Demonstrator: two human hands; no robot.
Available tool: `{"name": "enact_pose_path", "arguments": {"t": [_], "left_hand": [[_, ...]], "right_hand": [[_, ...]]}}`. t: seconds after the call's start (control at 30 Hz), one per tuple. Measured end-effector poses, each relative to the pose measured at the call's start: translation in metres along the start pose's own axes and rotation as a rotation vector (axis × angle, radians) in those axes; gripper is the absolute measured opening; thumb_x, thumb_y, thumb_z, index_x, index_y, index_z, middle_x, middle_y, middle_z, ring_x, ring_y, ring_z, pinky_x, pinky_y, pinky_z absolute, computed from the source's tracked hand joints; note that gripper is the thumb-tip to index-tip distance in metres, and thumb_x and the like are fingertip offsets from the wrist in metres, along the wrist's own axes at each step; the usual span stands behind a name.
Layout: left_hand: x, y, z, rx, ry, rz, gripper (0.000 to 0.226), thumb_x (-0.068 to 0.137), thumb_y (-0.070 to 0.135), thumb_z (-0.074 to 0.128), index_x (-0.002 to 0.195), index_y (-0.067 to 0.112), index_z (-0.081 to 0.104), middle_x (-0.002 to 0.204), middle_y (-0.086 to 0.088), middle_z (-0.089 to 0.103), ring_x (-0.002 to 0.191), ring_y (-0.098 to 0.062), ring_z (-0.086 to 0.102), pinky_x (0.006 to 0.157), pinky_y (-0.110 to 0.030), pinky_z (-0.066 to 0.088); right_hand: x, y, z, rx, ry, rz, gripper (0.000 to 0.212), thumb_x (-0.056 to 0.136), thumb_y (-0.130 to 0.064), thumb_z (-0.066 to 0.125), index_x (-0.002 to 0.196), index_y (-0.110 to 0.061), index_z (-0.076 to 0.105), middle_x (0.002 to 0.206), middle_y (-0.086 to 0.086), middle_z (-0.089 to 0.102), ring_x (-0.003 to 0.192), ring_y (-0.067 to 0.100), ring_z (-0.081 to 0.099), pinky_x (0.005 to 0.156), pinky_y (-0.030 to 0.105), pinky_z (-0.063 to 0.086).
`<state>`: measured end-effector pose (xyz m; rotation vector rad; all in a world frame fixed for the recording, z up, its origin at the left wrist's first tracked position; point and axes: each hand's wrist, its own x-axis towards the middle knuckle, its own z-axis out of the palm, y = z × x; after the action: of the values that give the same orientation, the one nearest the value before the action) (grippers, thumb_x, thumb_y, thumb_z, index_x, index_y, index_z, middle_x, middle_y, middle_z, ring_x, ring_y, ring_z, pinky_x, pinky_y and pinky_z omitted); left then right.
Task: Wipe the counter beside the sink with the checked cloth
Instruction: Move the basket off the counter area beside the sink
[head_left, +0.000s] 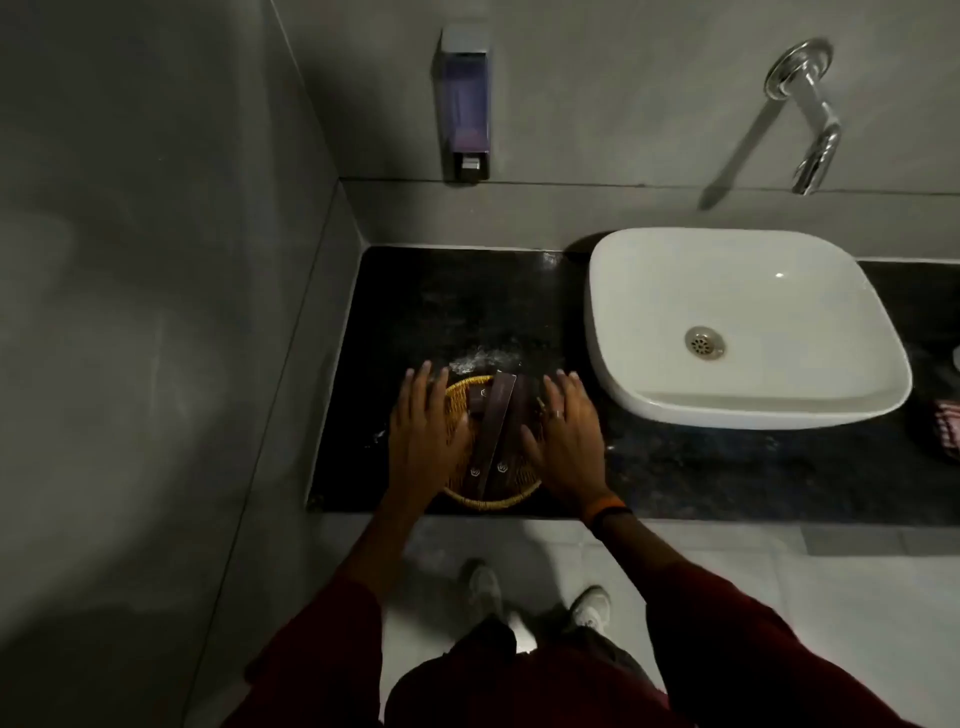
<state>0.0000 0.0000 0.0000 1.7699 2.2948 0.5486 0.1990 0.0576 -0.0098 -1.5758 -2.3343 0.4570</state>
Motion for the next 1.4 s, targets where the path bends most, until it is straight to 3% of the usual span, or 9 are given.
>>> {"name": "enact_pose_path", "arguments": {"t": [0.1, 0.17, 0.33, 0.53, 0.7, 0.83, 1.0, 1.2, 1.4], "left_hand": [[-0.012, -0.013, 0.011, -0.112, -0.211, -0.249, 0.073, 0.093, 0.038, 0.062, 0.155, 0.031, 0.024, 0.168, -0.006, 0.012, 0.149, -0.037, 0.028, 0.111, -0.056, 0.041], [-0.018, -0.02, 0.019, -0.187, -0.28, -0.313, 0.071, 0.093, 0.021, 0.064, 0.154, 0.032, 0.03, 0.166, -0.005, 0.019, 0.143, -0.037, 0.04, 0.108, -0.051, 0.046], [-0.022, -0.018, 0.026, -0.298, -0.149, -0.325, 0.061, 0.091, -0.006, 0.054, 0.144, 0.025, 0.05, 0.152, -0.009, 0.049, 0.126, -0.03, 0.059, 0.095, -0.024, 0.046], [-0.05, 0.028, 0.033, -0.355, -0.085, -0.255, 0.056, 0.091, -0.004, 0.052, 0.139, 0.024, 0.056, 0.144, -0.011, 0.058, 0.114, -0.031, 0.066, 0.094, -0.039, 0.058], [-0.074, 0.093, 0.061, -0.415, -0.158, -0.204, 0.057, 0.09, -0.006, 0.052, 0.138, 0.025, 0.058, 0.149, -0.006, 0.054, 0.118, -0.026, 0.066, 0.088, -0.026, 0.054], [-0.083, 0.16, 0.093, -0.464, -0.25, -0.137, 0.057, 0.091, -0.005, 0.051, 0.14, 0.024, 0.055, 0.148, -0.007, 0.055, 0.112, -0.03, 0.068, 0.089, -0.042, 0.062], [-0.085, 0.258, 0.145, -0.49, -0.323, -0.079, 0.059, 0.093, -0.001, 0.051, 0.144, 0.027, 0.05, 0.146, -0.008, 0.057, 0.114, -0.031, 0.066, 0.089, -0.047, 0.061], [-0.074, 0.39, 0.196, -0.499, -0.304, -0.059, 0.062, 0.088, -0.007, 0.054, 0.141, 0.023, 0.054, 0.147, -0.007, 0.056, 0.116, -0.022, 0.066, 0.094, -0.023, 0.052], [-0.054, 0.465, 0.228, -0.44, -0.262, -0.097, 0.059, 0.086, -0.009, 0.055, 0.138, 0.018, 0.058, 0.138, -0.01, 0.064, 0.116, -0.025, 0.066, 0.092, -0.02, 0.045]], "right_hand": [[-0.013, 0.002, 0.01, 0.172, -0.1, 0.159, 0.065, 0.095, -0.03, 0.06, 0.153, -0.015, 0.034, 0.162, 0.014, 0.03, 0.148, 0.033, 0.035, 0.112, 0.05, 0.045], [-0.015, 0.003, 0.015, 0.187, -0.161, 0.2, 0.058, 0.1, -0.02, 0.05, 0.154, -0.024, 0.03, 0.164, 0.007, 0.025, 0.143, 0.032, 0.043, 0.099, 0.051, 0.052], [-0.017, 0.009, 0.013, 0.199, -0.153, 0.217, 0.065, 0.097, -0.002, 0.043, 0.156, -0.025, 0.03, 0.164, 0.007, 0.029, 0.131, 0.035, 0.056, 0.097, 0.05, 0.054], [-0.065, 0.043, -0.005, 0.334, 0.009, 0.226, 0.059, 0.099, -0.011, 0.055, 0.154, -0.021, 0.037, 0.157, 0.007, 0.043, 0.134, 0.026, 0.056, 0.102, 0.044, 0.056], [-0.118, 0.102, -0.034, 0.314, 0.124, 0.303, 0.057, 0.098, -0.017, 0.055, 0.151, -0.031, 0.038, 0.154, -0.003, 0.048, 0.122, 0.016, 0.063, 0.095, 0.031, 0.054], [-0.147, 0.166, -0.064, 0.241, 0.185, 0.446, 0.057, 0.097, -0.013, 0.063, 0.147, -0.033, 0.045, 0.144, -0.001, 0.061, 0.109, 0.025, 0.072, 0.087, 0.038, 0.06], [-0.166, 0.263, -0.11, 0.211, 0.254, 0.492, 0.054, 0.091, -0.012, 0.073, 0.141, -0.022, 0.057, 0.132, 0.006, 0.07, 0.108, 0.028, 0.073, 0.089, 0.029, 0.05], [-0.172, 0.396, -0.16, 0.197, 0.27, 0.527, 0.048, 0.094, -0.021, 0.07, 0.141, -0.02, 0.057, 0.132, 0.006, 0.07, 0.111, 0.028, 0.071, 0.091, 0.025, 0.044], [-0.151, 0.472, -0.19, 0.312, 0.22, 0.553, 0.043, 0.1, -0.031, 0.058, 0.142, -0.031, 0.052, 0.135, -0.001, 0.067, 0.119, 0.019, 0.066, 0.094, 0.023, 0.046]]}}
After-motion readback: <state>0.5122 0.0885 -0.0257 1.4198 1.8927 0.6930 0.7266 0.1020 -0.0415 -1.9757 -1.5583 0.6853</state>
